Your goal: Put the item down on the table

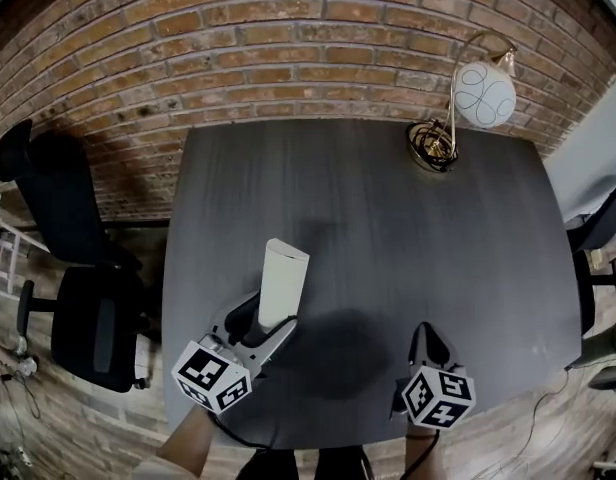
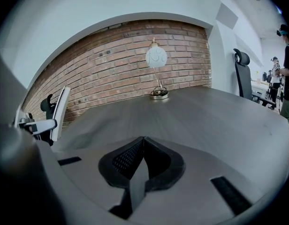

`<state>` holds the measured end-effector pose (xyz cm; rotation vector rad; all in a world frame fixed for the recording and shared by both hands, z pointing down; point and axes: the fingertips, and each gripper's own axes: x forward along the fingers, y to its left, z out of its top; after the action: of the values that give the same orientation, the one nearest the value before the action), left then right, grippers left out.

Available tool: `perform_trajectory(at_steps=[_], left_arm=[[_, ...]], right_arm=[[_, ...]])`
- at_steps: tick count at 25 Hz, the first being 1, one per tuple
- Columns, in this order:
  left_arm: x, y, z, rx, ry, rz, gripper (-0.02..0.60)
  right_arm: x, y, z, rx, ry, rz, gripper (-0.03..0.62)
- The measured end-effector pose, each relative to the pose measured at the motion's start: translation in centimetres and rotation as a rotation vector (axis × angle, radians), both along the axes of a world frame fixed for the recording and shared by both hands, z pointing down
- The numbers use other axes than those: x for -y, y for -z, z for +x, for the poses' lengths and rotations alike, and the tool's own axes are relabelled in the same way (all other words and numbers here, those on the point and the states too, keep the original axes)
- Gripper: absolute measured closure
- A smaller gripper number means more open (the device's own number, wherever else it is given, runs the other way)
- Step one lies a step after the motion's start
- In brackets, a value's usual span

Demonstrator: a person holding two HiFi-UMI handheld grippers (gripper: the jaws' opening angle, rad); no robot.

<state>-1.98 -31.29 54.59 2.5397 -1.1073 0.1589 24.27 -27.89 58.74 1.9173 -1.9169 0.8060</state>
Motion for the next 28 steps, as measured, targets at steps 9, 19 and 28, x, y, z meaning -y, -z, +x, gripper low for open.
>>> perform_trajectory(at_steps=[9,19,28], left_arm=[[-1.3,-3.3,2.2,0.185,-0.234,0.001,0.288],[0.3,-4.5,3.8,0.437,-0.373,0.076,0.566],[0.8,-5.4,3.6,0.399,-0.346,-0.017,0.566]], right_arm=[[0.7,-2.1,-3.0,0.035,0.043,-0.015,0.562],[0.3,-2.9,-2.0,0.048,0.017,-0.029,0.562],[0.2,-3.4,-1.2,0.062,0.002,-0.043,0.562]])
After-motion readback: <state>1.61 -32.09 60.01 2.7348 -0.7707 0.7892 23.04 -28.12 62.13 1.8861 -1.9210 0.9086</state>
